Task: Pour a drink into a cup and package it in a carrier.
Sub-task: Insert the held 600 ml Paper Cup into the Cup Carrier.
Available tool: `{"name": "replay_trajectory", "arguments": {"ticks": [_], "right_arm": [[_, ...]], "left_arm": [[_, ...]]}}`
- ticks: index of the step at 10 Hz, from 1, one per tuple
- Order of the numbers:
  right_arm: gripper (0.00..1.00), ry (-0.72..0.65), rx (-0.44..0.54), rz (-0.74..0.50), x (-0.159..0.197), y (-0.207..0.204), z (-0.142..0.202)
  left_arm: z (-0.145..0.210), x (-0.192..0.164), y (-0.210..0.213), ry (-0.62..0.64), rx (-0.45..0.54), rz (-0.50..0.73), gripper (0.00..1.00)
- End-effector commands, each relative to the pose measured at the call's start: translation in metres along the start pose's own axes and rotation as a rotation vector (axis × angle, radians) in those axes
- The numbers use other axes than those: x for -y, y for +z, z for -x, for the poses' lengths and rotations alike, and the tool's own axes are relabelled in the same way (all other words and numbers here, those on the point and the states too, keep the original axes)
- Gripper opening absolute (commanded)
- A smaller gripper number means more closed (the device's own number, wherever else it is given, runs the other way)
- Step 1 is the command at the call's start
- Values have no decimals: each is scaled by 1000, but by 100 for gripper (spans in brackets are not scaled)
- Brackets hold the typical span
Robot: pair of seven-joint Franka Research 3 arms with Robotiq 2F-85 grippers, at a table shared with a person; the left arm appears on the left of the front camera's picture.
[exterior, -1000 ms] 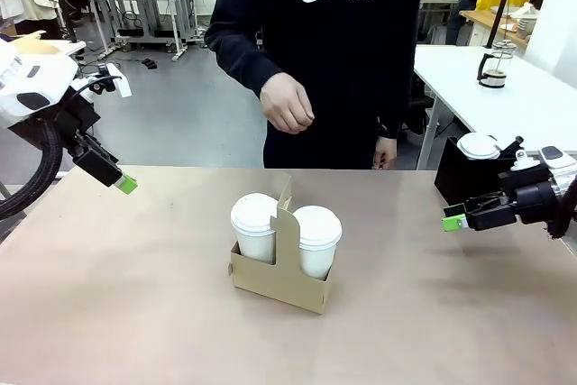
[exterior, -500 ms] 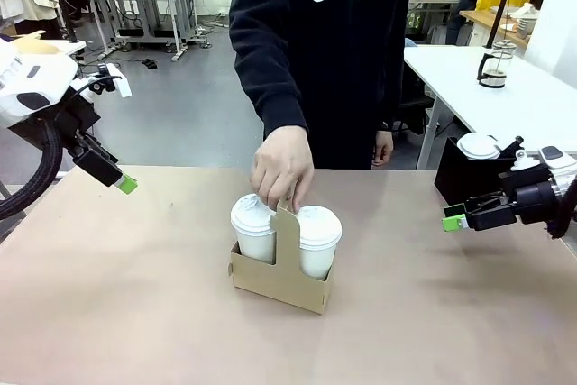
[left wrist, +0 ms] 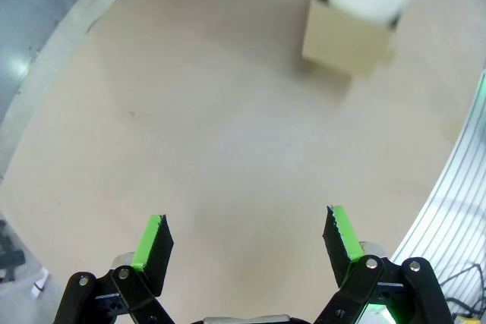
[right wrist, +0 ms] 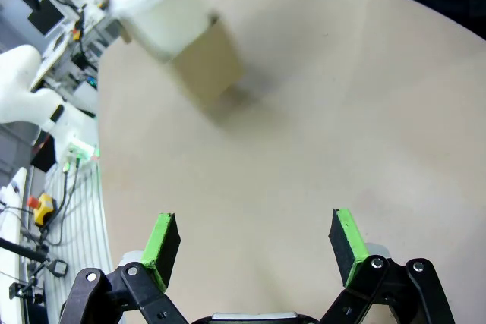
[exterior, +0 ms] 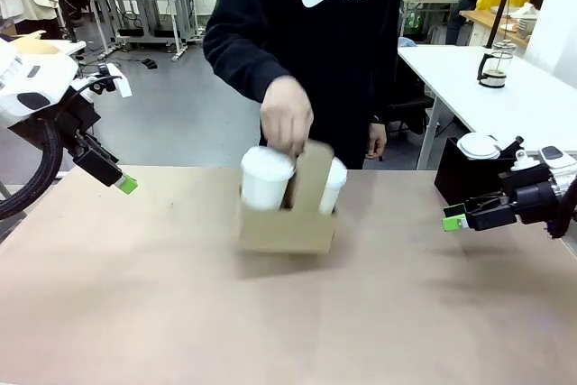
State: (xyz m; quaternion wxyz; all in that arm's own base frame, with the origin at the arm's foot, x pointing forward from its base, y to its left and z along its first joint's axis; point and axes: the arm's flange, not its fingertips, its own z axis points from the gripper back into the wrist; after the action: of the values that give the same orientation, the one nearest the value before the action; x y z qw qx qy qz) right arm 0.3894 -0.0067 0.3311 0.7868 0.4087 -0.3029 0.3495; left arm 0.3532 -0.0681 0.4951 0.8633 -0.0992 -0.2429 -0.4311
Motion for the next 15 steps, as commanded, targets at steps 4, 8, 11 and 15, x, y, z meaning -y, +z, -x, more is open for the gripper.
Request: {"name": "replay_trajectory", "arguments": {"ticks": [4, 8, 11, 15], "right_arm": [[100, 3, 11, -1, 0, -2, -1], [100, 3, 11, -1, 0, -2, -1], [100, 3, 11, -1, 0, -2, -1], [100, 3, 11, -1, 0, -2, -1]], "left_arm": [[0, 1, 1, 14, 5, 5, 100], [0, 1, 1, 14, 5, 5, 100], [0, 1, 1, 14, 5, 5, 100], [0, 1, 1, 14, 5, 5, 100]]}}
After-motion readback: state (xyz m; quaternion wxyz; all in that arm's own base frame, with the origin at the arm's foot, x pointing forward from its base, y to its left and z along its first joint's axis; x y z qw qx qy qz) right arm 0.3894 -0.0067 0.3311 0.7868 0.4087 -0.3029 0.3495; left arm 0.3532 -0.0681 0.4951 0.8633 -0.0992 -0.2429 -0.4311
